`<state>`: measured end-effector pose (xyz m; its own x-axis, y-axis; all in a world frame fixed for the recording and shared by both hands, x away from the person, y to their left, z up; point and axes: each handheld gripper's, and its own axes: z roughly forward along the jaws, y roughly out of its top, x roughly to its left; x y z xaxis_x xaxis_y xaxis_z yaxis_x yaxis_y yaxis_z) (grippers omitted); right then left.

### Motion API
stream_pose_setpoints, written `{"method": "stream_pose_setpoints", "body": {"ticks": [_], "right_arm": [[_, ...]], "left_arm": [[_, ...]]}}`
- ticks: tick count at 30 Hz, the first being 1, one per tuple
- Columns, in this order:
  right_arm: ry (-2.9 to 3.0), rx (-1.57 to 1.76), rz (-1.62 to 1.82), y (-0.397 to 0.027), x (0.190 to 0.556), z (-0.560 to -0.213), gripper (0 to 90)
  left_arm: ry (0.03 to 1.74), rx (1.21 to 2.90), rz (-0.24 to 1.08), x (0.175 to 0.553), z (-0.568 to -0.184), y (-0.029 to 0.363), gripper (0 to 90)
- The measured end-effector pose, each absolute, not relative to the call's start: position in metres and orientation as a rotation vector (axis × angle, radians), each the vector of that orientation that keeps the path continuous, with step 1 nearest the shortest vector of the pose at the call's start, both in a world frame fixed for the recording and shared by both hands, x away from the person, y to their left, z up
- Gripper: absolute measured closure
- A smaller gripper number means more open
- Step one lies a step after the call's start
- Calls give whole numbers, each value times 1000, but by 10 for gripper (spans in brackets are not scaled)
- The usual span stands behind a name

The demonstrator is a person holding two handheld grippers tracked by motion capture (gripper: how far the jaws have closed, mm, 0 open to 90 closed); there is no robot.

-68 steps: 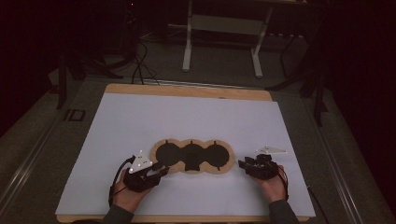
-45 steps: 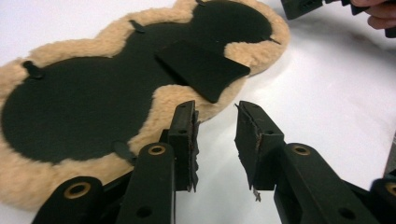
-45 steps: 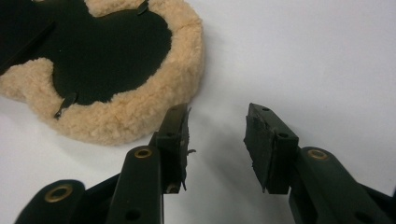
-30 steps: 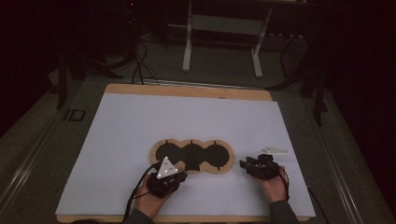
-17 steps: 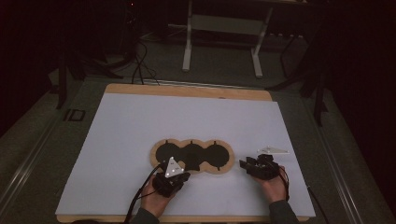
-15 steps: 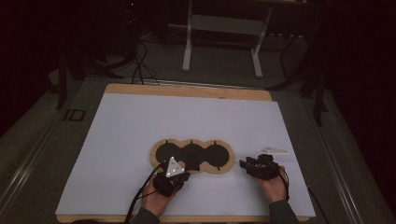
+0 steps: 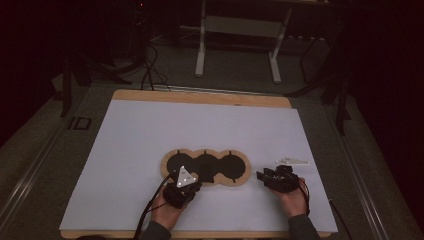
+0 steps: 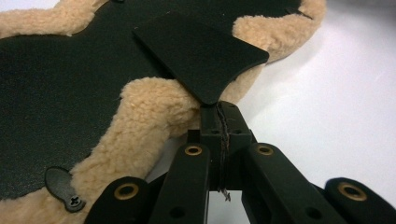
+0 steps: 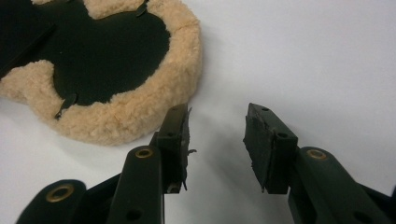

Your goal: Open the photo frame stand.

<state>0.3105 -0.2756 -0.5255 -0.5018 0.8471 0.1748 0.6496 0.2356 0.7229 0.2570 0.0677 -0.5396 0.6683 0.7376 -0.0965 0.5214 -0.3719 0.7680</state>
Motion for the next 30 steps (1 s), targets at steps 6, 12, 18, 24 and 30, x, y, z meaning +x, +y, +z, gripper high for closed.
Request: {"method": "stream_pose_setpoints", "body": {"ticks": [6, 12, 18, 24, 30], "right_arm": [[2257, 1401, 1125, -276, 310, -525, 597], [2259, 1404, 1123, -275, 310, -526, 597], [2261, 1401, 1122, -275, 310, -526, 598], [2261, 1401, 1123, -275, 311, -526, 598], [2263, 1400, 1122, -275, 311, -526, 598]], "left_arm": [[975, 2049, 328, 257, -539, 68, 900], [968, 2030, 324, 257, -534, 68, 900], [963, 2005, 335, 259, -527, 68, 900], [967, 1977, 350, 262, -520, 71, 900], [969, 1975, 365, 268, -512, 71, 900]]}}
